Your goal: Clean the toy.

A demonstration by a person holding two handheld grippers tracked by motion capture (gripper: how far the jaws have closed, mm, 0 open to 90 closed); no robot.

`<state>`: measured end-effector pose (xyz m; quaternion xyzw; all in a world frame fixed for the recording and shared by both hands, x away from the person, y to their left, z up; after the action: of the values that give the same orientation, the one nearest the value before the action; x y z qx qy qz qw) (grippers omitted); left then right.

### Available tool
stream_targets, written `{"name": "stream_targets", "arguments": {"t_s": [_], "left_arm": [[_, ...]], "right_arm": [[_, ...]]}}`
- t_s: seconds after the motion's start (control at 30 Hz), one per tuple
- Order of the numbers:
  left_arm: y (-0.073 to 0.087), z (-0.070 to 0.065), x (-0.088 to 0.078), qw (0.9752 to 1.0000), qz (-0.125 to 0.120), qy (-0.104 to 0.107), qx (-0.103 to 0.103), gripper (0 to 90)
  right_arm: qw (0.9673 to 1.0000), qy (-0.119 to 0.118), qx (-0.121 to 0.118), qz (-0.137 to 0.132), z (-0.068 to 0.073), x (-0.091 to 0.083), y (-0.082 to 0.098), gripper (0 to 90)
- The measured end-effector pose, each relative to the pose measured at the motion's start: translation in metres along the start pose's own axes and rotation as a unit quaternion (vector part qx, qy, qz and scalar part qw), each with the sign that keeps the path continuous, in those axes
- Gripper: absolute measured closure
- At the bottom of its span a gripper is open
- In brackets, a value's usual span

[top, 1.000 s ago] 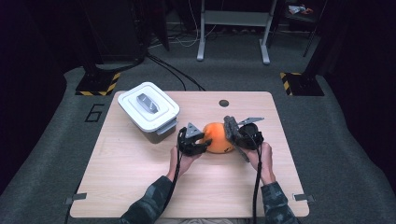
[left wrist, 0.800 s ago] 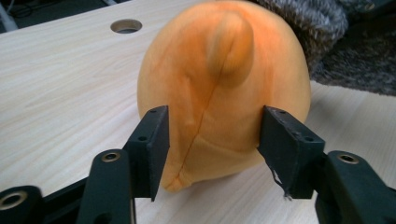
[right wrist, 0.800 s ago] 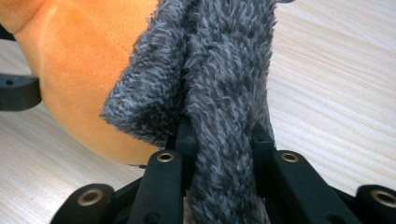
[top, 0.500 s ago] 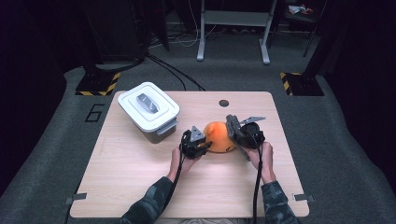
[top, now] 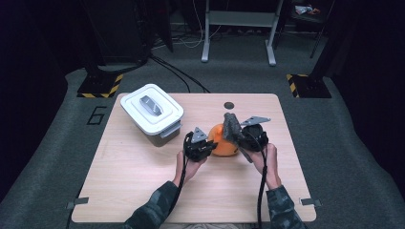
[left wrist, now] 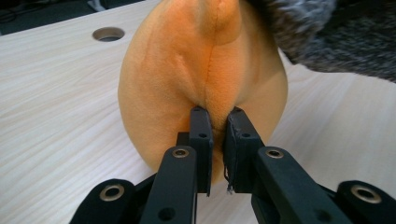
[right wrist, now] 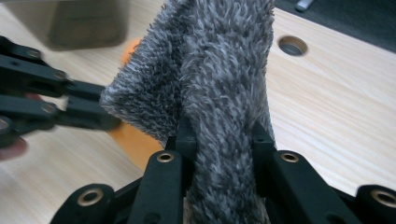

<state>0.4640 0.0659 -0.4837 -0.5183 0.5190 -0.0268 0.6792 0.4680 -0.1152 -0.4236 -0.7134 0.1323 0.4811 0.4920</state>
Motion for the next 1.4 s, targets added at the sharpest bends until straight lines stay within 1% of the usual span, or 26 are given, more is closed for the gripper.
{"name": "stream_targets", "arguments": {"t_s": [0.03, 0.1, 0.17, 0.23, 0.27, 0.3, 0.33, 0.37, 0.43, 0.47, 0.5, 0.53, 0.63, 0.83, 0.9, 0.97, 1.0, 1.13, 1.17, 1.2, 1.23, 1.27, 1.3, 1.37, 1.4], "left_arm": [[0.0, 0.0, 0.001, 1.0, 0.003, -0.002, -0.001, 82.5], [0.002, 0.004, 0.003, 0.9999, 0.009, -0.001, -0.011, 82.4], [0.005, 0.008, 0.004, 0.9998, 0.009, 0.0, -0.02, 82.4], [0.006, 0.01, 0.005, 0.9997, 0.011, -0.002, -0.019, 82.3], [0.006, 0.012, 0.005, 0.9997, 0.012, 0.0, -0.019, 82.2], [0.006, 0.012, 0.005, 0.9997, 0.013, -0.002, -0.019, 82.2], [0.007, 0.013, 0.005, 0.9997, 0.012, -0.001, -0.021, 82.1], [0.007, 0.013, 0.005, 0.9997, 0.012, -0.002, -0.022, 82.0], [0.008, 0.012, 0.006, 0.9997, 0.011, -0.001, -0.023, 81.9], [0.008, 0.012, 0.006, 0.9997, 0.011, 0.0, -0.023, 81.9], [0.008, 0.012, 0.006, 0.9997, 0.011, 0.0, -0.022, 81.8], [0.008, 0.012, 0.006, 0.9997, 0.011, -0.001, -0.022, 81.8], [0.008, 0.012, 0.006, 0.9997, 0.011, 0.0, -0.021, 81.5], [0.008, 0.012, 0.007, 0.9998, 0.007, -0.003, -0.02, 81.2], [0.008, 0.012, 0.007, 0.9998, 0.006, -0.002, -0.021, 81.2], [0.008, 0.013, 0.007, 0.9998, 0.006, -0.002, -0.02, 81.2], [0.008, 0.013, 0.007, 0.9998, 0.006, -0.002, -0.02, 81.1], [0.008, 0.013, 0.007, 0.9998, 0.006, -0.001, -0.02, 81.0], [0.009, 0.013, 0.007, 0.9998, 0.007, 0.0, -0.021, 80.9], [0.009, 0.013, 0.007, 0.9997, 0.005, 0.0, -0.024, 80.9], [0.009, 0.013, 0.007, 0.9997, 0.003, 0.001, -0.024, 80.9], [0.009, 0.013, 0.007, 0.9997, 0.003, 0.001, -0.024, 80.9], [0.008, 0.013, 0.006, 0.9998, 0.004, -0.001, -0.022, 80.9], [0.008, 0.013, 0.006, 0.9998, 0.005, -0.002, -0.02, 80.8], [0.008, 0.014, 0.005, 0.9998, 0.005, -0.004, -0.018, 80.8]], "right_arm": [[1.0, -0.002, -0.002, 0.004, 0.004, 0.001, -0.002, 73.0], [0.9999, 0.003, -0.008, 0.015, 0.008, 0.008, -0.005, 73.0], [0.9999, -0.005, -0.006, 0.015, 0.006, 0.014, -0.006, 73.0], [0.9998, -0.01, 0.002, 0.02, 0.005, 0.017, -0.005, 73.0], [0.9998, -0.009, -0.001, 0.018, 0.004, 0.019, -0.005, 73.0], [0.9997, -0.009, 0.002, 0.021, 0.002, 0.019, -0.005, 73.0], [0.9997, -0.003, 0.007, 0.022, 0.001, 0.02, -0.004, 73.0], [0.9997, 0.0, 0.007, 0.025, -0.001, 0.021, -0.002, 73.0], [0.9994, -0.002, 0.018, 0.028, -0.006, 0.024, 0.002, 72.9], [0.9994, -0.004, 0.019, 0.03, -0.009, 0.025, 0.004, 72.9], [0.9991, -0.005, 0.026, 0.032, -0.012, 0.026, 0.007, 72.8], [0.999, -0.006, 0.028, 0.033, -0.015, 0.028, 0.009, 72.9], [0.9982, -0.004, 0.043, 0.042, -0.024, 0.032, 0.016, 72.8], [0.9953, -0.002, 0.07, 0.066, -0.038, 0.044, 0.032, 72.9], [0.9945, -0.002, 0.074, 0.073, -0.042, 0.048, 0.036, 72.9], [0.9932, -0.01, 0.084, 0.08, -0.046, 0.054, 0.039, 72.9], [0.9922, -0.012, 0.089, 0.087, -0.048, 0.057, 0.041, 72.9], [0.9884, -0.012, 0.097, 0.116, -0.053, 0.069, 0.049, 72.8], [0.9869, -0.013, 0.102, 0.125, -0.054, 0.072, 0.051, 72.8], [0.9865, -0.013, 0.1, 0.13, -0.055, 0.075, 0.052, 72.7], [0.9865, -0.013, 0.099, 0.13, -0.056, 0.076, 0.054, 72.7], [0.9857, -0.014, 0.103, 0.132, -0.057, 0.075, 0.054, 72.7], [0.9858, -0.011, 0.105, 0.131, -0.058, 0.073, 0.054, 72.7], [0.9867, -0.003, 0.106, 0.123, -0.061, 0.065, 0.052, 72.7], [0.9876, -0.003, 0.107, 0.115, -0.062, 0.06, 0.05, 72.7]]}}
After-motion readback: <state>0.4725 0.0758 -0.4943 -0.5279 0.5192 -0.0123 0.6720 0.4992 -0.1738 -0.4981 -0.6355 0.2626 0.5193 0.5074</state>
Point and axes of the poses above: each handheld gripper's, and its own axes: x roughly forward along the jaws, y roughly out of its underside, z roughly to its left, the point moved 3 cm from there along x, roughly forward along the jaws, and after that the axes turned 14 degrees about z, right-handed, at the moved point
